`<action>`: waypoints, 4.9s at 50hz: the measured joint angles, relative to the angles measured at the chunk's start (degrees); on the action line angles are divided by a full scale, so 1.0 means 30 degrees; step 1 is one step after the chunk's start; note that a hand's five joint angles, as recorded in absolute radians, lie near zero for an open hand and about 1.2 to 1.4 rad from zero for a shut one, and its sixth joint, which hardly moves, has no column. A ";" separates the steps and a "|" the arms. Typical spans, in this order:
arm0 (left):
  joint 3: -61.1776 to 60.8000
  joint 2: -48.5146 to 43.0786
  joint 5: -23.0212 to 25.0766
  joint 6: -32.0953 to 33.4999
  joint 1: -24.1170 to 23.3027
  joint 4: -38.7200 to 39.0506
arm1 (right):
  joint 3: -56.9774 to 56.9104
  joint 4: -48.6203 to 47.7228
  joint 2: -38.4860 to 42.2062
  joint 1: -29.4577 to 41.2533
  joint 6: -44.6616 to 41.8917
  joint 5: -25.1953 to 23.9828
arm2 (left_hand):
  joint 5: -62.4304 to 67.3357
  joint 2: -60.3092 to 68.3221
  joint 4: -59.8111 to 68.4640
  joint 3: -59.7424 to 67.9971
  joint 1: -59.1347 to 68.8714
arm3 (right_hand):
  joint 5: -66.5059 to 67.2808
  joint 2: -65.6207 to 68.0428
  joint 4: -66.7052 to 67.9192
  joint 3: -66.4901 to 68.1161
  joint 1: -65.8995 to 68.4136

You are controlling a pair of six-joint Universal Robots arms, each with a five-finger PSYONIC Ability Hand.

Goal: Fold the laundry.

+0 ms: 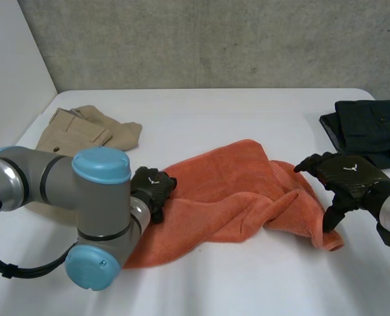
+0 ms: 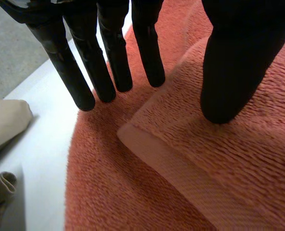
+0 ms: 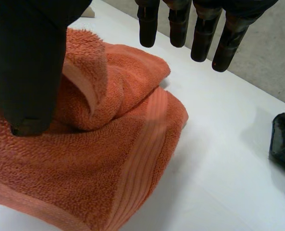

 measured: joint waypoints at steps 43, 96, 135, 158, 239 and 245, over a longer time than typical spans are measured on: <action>-0.2437 0.8288 -0.0340 0.0057 -0.0113 0.1109 | 0.1055 0.4695 0.0891 -0.3521 0.4635 -0.0363 | 0.9239 1.0004 1.0076 1.0012 0.8887 | 0.0000 0.0000 0.0000 0.0000 0.0000; 0.4441 0.5720 -0.0397 -0.0411 0.3057 1.3456 | -1.1855 -1.4130 0.4399 0.6905 -0.2628 0.7665 | 0.9241 1.0048 1.0152 1.0079 0.8887 | 1.7763 1.8204 1.8218 1.8503 1.5052; -0.8375 0.8882 -0.0089 -0.2008 0.3131 1.1296 | -0.3453 -0.5379 0.4205 0.1754 0.6647 0.3323 | 0.9239 1.0071 1.0160 1.0083 0.8887 | 0.0092 -0.0014 -0.0009 -0.0012 -0.0027; -0.8199 0.8799 -0.0078 -0.2146 0.3467 1.1043 | -0.8957 -0.4515 1.1343 0.0177 -0.5013 0.1792 | 0.9239 1.0070 1.0158 1.0083 0.8887 | 0.3336 0.3607 0.3496 0.3975 0.3052; -0.7797 1.0173 -0.0061 -0.1847 0.3582 0.7748 | -1.2653 -0.1465 0.9799 0.0511 -0.1001 0.0947 | 0.9239 1.0071 1.0160 1.0085 0.8887 | 1.7637 1.8215 1.8223 1.8513 1.5215; -0.8120 1.1965 0.0033 -0.1155 0.4069 0.4022 | -1.0589 0.3007 0.6374 -0.0801 -0.4883 0.1215 | 0.9239 1.0071 1.0161 1.0085 0.8887 | 1.7637 1.8215 1.8226 1.8513 1.5215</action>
